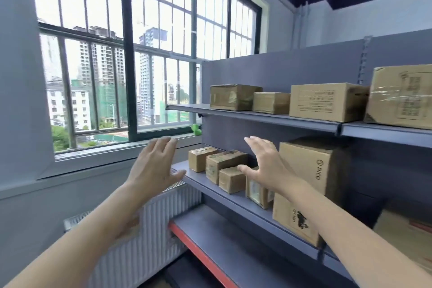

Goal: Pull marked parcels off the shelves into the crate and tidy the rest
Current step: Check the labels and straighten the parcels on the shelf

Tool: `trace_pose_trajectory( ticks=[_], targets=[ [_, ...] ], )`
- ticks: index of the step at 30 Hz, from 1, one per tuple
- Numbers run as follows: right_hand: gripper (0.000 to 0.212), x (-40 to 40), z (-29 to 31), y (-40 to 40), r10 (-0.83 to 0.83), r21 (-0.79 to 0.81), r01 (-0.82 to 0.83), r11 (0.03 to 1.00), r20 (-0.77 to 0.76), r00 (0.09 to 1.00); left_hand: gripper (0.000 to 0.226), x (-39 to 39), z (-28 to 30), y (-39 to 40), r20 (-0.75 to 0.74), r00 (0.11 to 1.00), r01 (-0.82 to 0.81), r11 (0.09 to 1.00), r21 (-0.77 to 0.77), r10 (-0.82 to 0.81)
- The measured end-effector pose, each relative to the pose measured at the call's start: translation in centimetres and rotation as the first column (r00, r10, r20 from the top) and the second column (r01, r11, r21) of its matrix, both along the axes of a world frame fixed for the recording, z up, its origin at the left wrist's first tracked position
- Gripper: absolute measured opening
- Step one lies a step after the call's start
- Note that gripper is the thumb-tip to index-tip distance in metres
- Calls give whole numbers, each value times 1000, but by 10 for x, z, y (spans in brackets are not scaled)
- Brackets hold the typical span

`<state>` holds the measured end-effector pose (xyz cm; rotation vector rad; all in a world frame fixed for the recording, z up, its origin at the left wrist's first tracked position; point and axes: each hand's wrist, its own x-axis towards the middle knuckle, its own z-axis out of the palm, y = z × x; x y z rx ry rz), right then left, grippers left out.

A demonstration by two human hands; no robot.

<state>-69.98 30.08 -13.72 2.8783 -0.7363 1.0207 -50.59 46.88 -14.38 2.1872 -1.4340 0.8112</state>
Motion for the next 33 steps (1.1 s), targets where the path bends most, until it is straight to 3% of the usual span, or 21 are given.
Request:
trace_pose_trajectory(
  ticks=[10,21,27,33],
  targets=[
    [71,128,1,10,121,-100,-120,988,-4,993,82,108,5,36,40,987,-161,983,84,159],
    [72,228,20,-84,73,-221,-84,972,-57,996,75,197,15,-60,82,979,-193,976,95,186],
    [69,249,59,-159,37,-229,-29,973,29,999,75,228,68,-164,132,988,-86,996,26,82],
    [65,242,75,-214,-56,-207,79,975,116,992,71,238,86,-253,154,984,102,992,-74,-90]
  ],
)
